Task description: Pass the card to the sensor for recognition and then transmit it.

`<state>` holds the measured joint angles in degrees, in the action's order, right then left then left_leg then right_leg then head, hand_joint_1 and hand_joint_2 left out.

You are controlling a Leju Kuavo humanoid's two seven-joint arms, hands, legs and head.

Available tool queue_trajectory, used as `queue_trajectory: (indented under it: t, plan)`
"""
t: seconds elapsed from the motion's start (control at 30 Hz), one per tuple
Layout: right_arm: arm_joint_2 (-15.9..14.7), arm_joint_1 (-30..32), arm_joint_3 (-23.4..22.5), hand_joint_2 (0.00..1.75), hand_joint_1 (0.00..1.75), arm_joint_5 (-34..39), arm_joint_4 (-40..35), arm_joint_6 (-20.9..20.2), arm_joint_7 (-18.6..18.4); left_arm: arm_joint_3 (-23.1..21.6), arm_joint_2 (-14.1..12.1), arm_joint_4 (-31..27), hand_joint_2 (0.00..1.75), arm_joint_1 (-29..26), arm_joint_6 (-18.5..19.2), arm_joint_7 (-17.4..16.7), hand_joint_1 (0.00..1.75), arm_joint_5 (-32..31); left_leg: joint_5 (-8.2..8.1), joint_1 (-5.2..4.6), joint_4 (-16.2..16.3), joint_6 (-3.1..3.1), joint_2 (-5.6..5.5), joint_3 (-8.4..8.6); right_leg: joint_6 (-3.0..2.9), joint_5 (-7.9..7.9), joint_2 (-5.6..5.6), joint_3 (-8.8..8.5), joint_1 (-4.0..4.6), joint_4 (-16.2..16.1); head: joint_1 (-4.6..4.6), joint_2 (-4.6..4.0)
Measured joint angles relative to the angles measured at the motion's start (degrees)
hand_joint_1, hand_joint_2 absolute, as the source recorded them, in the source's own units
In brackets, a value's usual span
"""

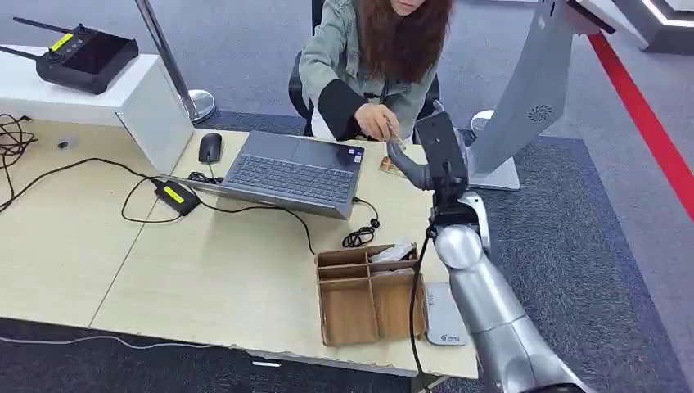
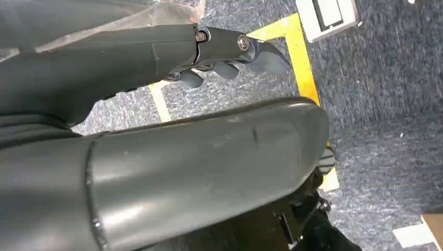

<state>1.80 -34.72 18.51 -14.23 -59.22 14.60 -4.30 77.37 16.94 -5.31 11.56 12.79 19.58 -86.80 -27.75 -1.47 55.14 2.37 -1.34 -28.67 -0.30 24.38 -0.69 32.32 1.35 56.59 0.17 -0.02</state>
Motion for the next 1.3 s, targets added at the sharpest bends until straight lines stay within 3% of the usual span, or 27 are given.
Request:
queue_trajectory:
  t: [0.1, 0.13, 0.33, 0.5, 0.73, 0.97, 1.17, 1.3]
  plan:
    - [-3.7, 5.99, -0.57, 0.0, 0.0, 5.7, -10.48, -1.1, -0.88, 0.72, -0.22, -0.04, 0.0, -0.83, -1.01, 1.58, 0.0, 0.59, -0.07, 0.0, 0.0, 0.05, 0.09, 0.14, 0.04, 0.05, -0.08, -0.08, 0.06, -0.1, -0.04, 0.0]
    - [-5.36, 9.35, -1.27, 1.75, 0.0, 7.86, -14.67, -1.38, -0.59, 1.14, -0.28, -0.04, 0.0, -1.11, -1.36, 1.86, 0.0, 0.96, -0.12, 0.01, 0.0, 0.09, -0.05, 0.17, 0.08, 0.15, 0.03, -0.22, 0.06, -0.13, 0.04, 0.0]
    - [-11.55, 24.52, -7.06, 1.75, 0.0, 16.31, -28.59, -3.9, 4.37, 2.8, -0.7, -0.24, 0.0, -1.93, -1.99, 1.51, 0.0, 2.43, -0.34, 0.0, 0.0, 0.14, 0.11, 0.28, 0.13, 0.26, -0.11, -0.33, 0.03, -0.15, 0.04, 0.0]
    - [-13.14, 31.75, -10.4, 1.75, 0.0, 19.0, -31.12, -5.69, 8.54, 4.02, -0.94, -0.42, 0.0, -1.81, -2.23, 0.74, 0.0, 2.84, -0.37, 0.01, -0.01, 0.12, 0.16, 0.31, 0.12, 0.26, -0.2, -0.33, 0.02, -0.15, -0.02, 0.0]
    - [-12.44, 36.66, -11.6, 1.75, 0.0, 23.37, -26.98, -7.57, 15.3, 5.64, -1.14, -0.46, 0.0, -1.65, -2.19, 0.42, 0.0, 3.28, -0.36, 0.05, -0.03, 0.1, 0.16, 0.25, 0.1, 0.27, -0.18, -0.35, 0.05, -0.12, 0.0, 0.0]
    - [-11.0, 37.12, -11.36, 1.75, 0.0, 24.42, -22.44, -8.29, 16.08, 6.29, -1.29, -0.48, 0.0, -1.59, -2.67, 0.35, 0.0, 3.1, -0.35, 0.06, -0.03, 0.1, 0.18, 0.29, 0.1, 0.27, -0.17, -0.35, 0.06, -0.09, 0.0, 0.0]
    - [-8.35, 37.02, -9.79, 1.75, 0.0, 29.6, -18.74, -9.38, 20.96, 6.99, -1.53, -0.48, 0.0, -1.51, -2.67, 0.04, 0.0, 2.51, -0.36, 0.08, -0.03, 0.1, 0.16, 0.28, 0.05, 0.3, -0.17, -0.35, 0.07, -0.09, 0.0, 0.0]
    - [-7.33, 36.58, -8.26, 1.75, 0.0, 32.0, -16.67, -9.58, 22.2, 7.1, -1.55, -0.48, 0.0, -1.47, -2.65, -0.13, 0.0, 2.25, -0.36, 0.09, -0.03, 0.1, 0.17, 0.28, 0.05, 0.31, -0.17, -0.35, 0.08, -0.09, 0.0, 0.0]
